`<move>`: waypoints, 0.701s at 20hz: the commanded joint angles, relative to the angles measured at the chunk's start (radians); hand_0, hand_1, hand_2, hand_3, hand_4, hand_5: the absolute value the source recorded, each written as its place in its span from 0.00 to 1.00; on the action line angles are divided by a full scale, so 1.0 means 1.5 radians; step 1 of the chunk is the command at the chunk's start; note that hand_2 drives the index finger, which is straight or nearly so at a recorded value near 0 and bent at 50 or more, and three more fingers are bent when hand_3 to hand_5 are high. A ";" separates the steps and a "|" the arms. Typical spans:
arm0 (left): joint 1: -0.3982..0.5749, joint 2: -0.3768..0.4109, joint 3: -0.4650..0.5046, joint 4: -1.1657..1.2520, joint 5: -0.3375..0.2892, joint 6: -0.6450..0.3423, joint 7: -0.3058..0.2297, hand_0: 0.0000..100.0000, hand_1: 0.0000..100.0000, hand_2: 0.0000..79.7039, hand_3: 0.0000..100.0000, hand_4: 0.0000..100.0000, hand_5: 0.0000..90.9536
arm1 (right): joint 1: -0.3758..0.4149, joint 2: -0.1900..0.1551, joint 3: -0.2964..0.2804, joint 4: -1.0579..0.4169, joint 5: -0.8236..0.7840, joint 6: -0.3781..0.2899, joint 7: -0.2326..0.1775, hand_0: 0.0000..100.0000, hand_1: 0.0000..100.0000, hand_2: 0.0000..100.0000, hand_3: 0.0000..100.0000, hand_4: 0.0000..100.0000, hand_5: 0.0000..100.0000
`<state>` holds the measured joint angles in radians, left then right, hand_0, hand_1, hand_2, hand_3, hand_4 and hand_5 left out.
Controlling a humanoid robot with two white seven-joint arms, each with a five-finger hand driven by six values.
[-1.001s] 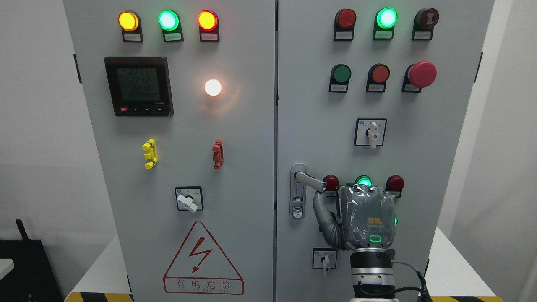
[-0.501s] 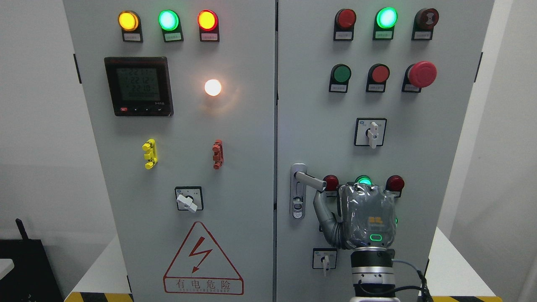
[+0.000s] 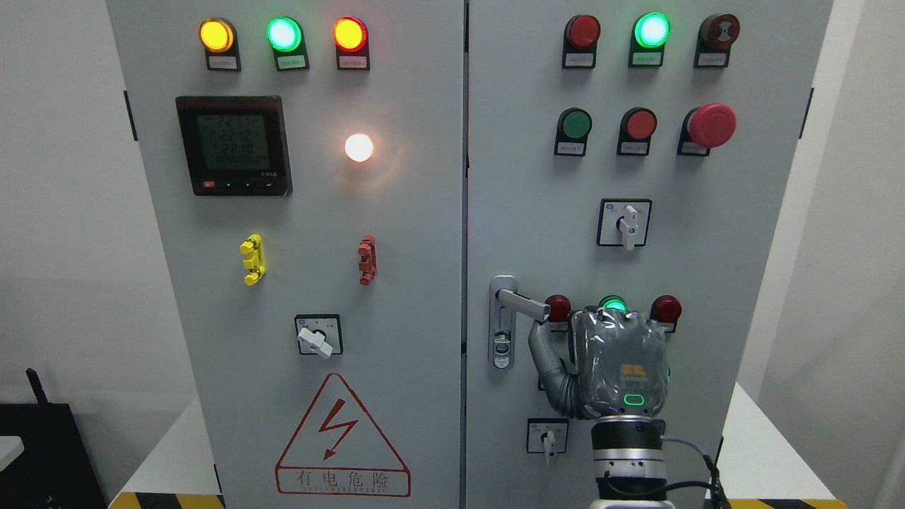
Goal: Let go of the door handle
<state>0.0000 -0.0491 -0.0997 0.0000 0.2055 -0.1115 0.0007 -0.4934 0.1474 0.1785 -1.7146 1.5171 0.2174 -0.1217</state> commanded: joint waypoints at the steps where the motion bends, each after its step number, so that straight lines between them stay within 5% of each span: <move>1: 0.020 0.000 0.000 -0.020 0.000 0.000 0.001 0.12 0.39 0.00 0.00 0.00 0.00 | 0.002 0.001 0.000 0.000 0.000 0.000 0.000 0.60 0.00 1.00 1.00 1.00 0.97; 14: 0.020 0.000 0.000 -0.020 0.000 0.000 0.001 0.12 0.39 0.00 0.00 0.00 0.00 | 0.025 0.002 0.006 -0.013 -0.006 -0.004 -0.002 0.61 0.00 1.00 1.00 1.00 0.97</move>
<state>0.0000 -0.0491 -0.0997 0.0000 0.2055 -0.1115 0.0007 -0.4764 0.1493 0.1807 -1.7189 1.5111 0.2127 -0.1184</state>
